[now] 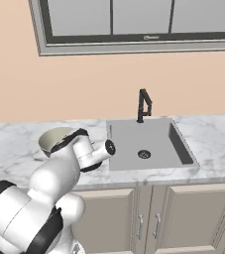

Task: Gather the eggs and milk located in the vicinity of the sink area and place them right next to the bowl.

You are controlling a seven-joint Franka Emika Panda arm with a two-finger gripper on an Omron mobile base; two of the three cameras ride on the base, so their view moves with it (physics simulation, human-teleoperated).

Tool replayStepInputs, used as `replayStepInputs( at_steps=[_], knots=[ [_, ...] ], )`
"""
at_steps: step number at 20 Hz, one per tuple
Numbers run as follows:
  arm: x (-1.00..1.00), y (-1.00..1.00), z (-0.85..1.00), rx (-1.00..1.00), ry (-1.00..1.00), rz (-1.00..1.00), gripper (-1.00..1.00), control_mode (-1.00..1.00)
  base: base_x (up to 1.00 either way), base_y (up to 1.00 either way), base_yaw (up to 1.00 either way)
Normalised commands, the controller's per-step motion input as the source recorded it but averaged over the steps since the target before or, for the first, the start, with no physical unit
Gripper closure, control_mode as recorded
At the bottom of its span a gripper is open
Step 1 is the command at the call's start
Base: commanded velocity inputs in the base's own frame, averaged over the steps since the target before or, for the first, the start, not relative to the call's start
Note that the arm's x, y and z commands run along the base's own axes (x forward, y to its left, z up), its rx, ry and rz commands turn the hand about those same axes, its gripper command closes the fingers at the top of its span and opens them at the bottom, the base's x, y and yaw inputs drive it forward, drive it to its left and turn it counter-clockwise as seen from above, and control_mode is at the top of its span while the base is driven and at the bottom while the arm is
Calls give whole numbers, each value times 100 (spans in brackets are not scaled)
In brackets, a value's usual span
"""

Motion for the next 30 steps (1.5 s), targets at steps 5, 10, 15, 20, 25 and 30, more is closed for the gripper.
replayStepInputs(
  at_steps=[5, 10, 15, 20, 25, 30],
  knots=[
    [9, 0, -16, 0, 0, -7, 100, -100, 0, 0, 0],
    [19, 5, -13, 0, 0, -6, 100, -100, 0, 0, 0],
    [23, 3, -14, 0, 0, -4, 100, -100, 0, 0, 0],
    [24, 7, -17, 0, 0, -4, 100, -100, 0, 0, 0],
    [28, 3, -12, 0, 0, -4, 100, -100, 0, 0, 0],
    [30, 0, -9, 0, 0, -2, 100, -100, 0, 0, 0]
  ],
)
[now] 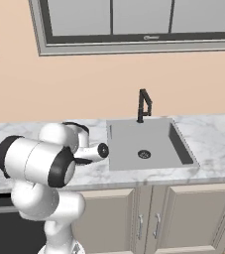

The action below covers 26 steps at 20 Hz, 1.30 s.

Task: Gather the eggs and milk located in the vicinity of the sink area and place them right next to the bowl.

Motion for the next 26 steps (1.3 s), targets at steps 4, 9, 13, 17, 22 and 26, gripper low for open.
replayStepInputs(
  at_steps=[4, 9, 13, 17, 22, 26],
  knots=[
    [18, 0, -12, 0, 0, -1, 100, -100, 0, 0, 0],
    [3, 0, -7, 0, 0, 0, -100, -100, 0, 0, 0],
    [0, 0, 0, 0, 0, 0, -100, -100, 0, 0, 0],
    [-7, -1, 0, 0, 0, -1, -100, -100, 0, 0, 0],
    [-14, -15, 0, 0, 0, -2, -100, -100, 0, 0, 0],
    [-17, -29, 2, 0, 0, -4, -100, -100, 0, 0, 0]
  ],
)
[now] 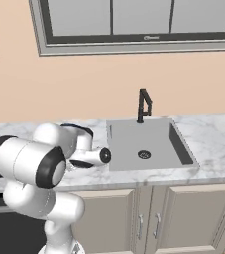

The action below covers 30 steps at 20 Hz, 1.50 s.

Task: Gather the eggs and milk located in the vicinity of the sink area and place them right next to the bowl.

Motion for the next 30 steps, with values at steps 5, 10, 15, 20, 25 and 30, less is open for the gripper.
replayStepInputs(
  at_steps=[5, 10, 15, 20, 25, 30],
  knots=[
    [-21, -21, 22, 1, 0, -2, -100, -100, 0, 0, 0],
    [-24, -34, 40, 5, -3, 0, -100, -100, 0, 0, 0],
    [-12, -33, 73, 11, -12, 0, -100, -100, 0, 0, 0],
    [-11, -28, 84, 11, -9, 0, -100, -100, 0, 0, 0],
    [-23, -30, 71, 7, -2, 0, -100, -100, 0, 0, 0],
    [-35, -5, 16, 0, -6, 0, -100, -100, 0, 0, 0]
  ],
)
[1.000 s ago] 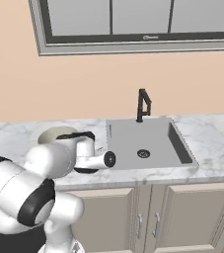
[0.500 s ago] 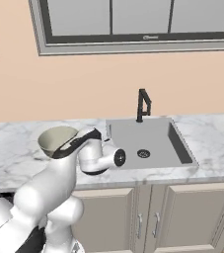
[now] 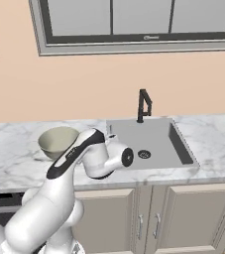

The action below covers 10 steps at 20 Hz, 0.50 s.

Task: Gather the eggs and milk located in the vicinity of the sink area and place them right next to the bowl.

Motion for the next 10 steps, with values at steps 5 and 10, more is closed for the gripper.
replayStepInputs(
  at_steps=[5, 10],
  knots=[
    [0, 0, 0, 0, 0, 0, -100, -100, 0, 0, 0],
    [0, 0, 0, 0, 0, 0, -100, 100, -2, 0, 0]
  ],
)
